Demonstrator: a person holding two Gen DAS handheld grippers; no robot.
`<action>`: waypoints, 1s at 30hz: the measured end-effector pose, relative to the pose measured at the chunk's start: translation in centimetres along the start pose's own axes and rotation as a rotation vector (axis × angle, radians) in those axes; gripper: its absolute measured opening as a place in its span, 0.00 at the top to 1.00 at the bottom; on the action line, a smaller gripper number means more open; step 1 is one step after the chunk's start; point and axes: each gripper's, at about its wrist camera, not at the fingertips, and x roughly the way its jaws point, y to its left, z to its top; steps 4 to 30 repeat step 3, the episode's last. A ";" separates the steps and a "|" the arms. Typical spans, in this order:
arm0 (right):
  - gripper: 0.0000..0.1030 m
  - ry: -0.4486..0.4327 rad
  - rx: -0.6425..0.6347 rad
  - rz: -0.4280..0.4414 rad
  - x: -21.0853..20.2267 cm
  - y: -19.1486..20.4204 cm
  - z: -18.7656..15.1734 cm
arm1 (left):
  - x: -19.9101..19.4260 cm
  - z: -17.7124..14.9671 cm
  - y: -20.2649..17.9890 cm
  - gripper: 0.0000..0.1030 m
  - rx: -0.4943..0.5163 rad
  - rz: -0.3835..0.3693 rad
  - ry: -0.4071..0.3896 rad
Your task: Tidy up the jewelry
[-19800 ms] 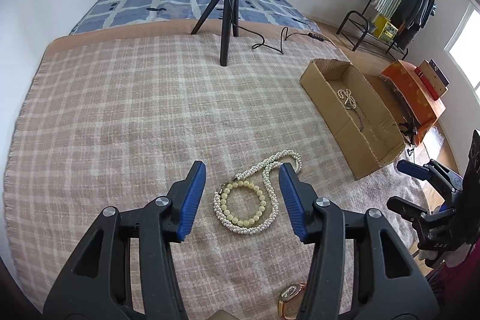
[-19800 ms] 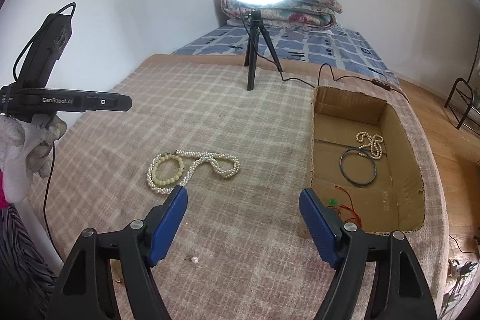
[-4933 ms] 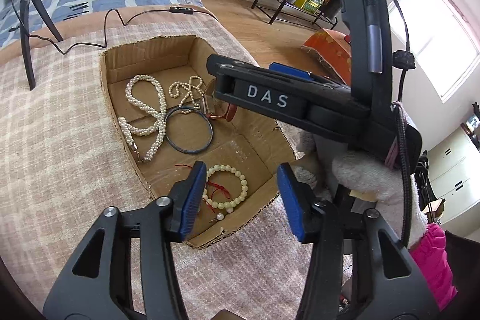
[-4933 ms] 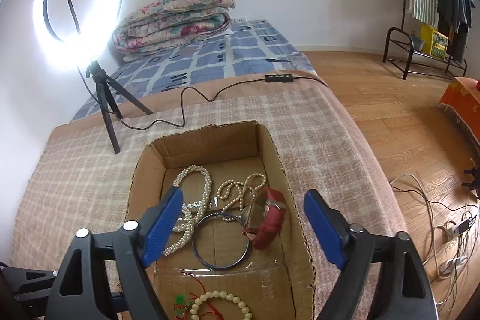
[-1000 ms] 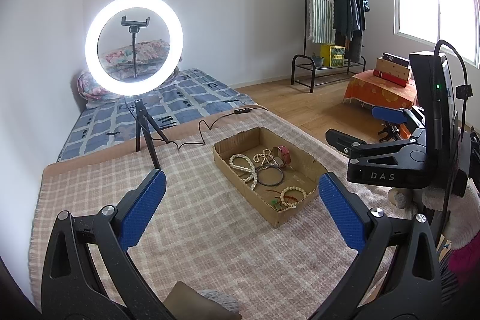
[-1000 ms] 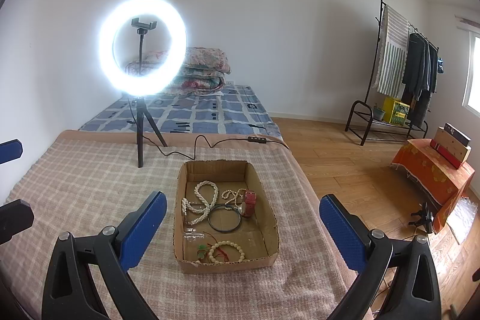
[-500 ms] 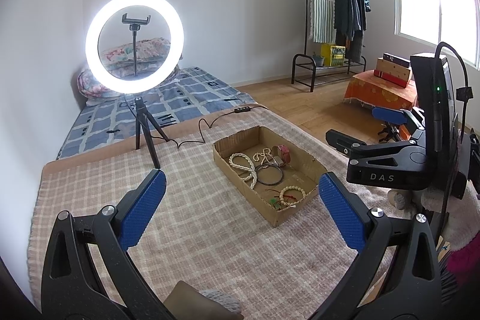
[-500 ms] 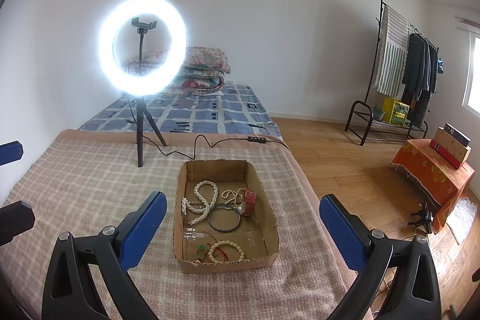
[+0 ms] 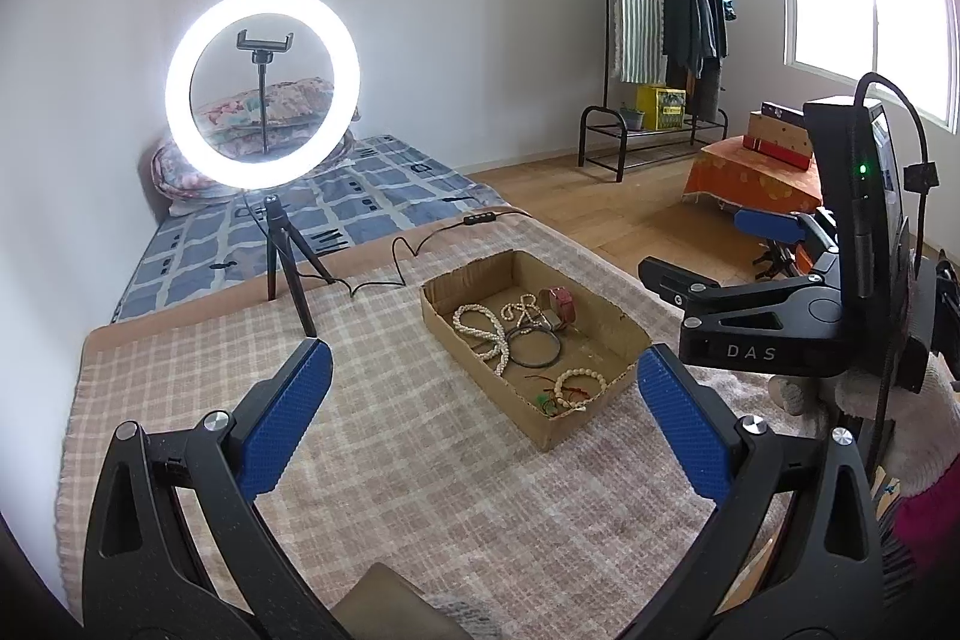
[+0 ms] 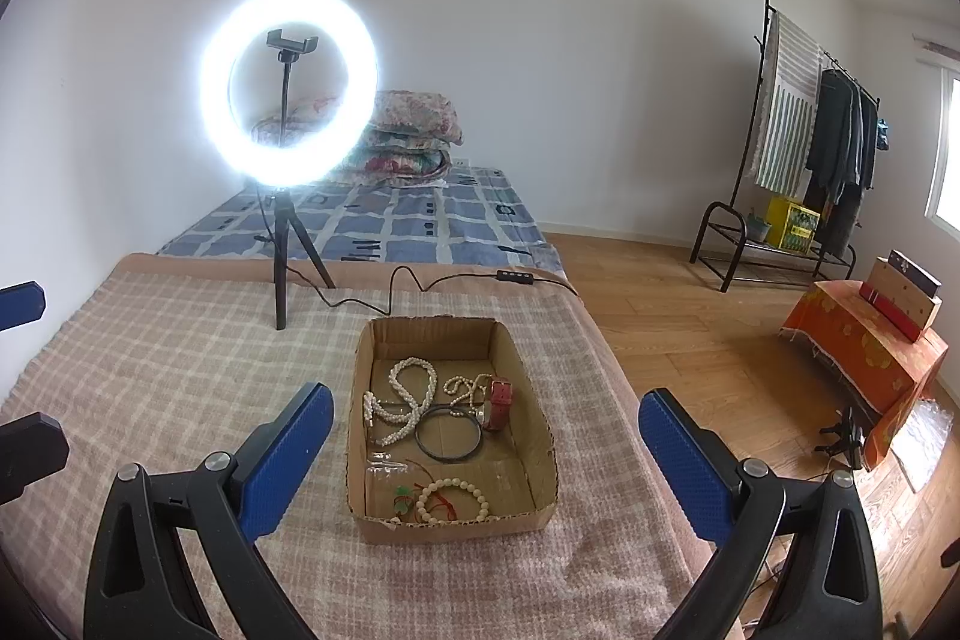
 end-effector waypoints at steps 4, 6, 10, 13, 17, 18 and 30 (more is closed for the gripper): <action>0.00 0.001 -0.004 -0.001 0.0 0.0 -0.1 | -0.1 -0.1 0.2 0.00 -0.016 0.008 0.000; 0.00 0.001 -0.004 -0.001 0.0 0.0 -0.1 | -0.1 -0.1 0.2 0.00 -0.016 0.008 0.000; 0.00 0.001 -0.004 -0.001 0.0 0.0 -0.1 | -0.1 -0.1 0.2 0.00 -0.016 0.008 0.000; 0.00 0.001 -0.004 -0.001 0.0 0.0 -0.1 | -0.1 -0.1 0.2 0.00 -0.016 0.008 0.000; 0.00 0.001 -0.004 -0.001 0.0 0.0 -0.1 | -0.1 -0.1 0.2 0.00 -0.016 0.008 0.000; 0.00 0.001 -0.004 -0.001 0.0 0.0 -0.1 | -0.1 -0.1 0.2 0.00 -0.016 0.008 0.000; 0.00 0.001 -0.004 -0.001 0.0 0.0 -0.1 | -0.1 -0.1 0.2 0.00 -0.016 0.008 0.000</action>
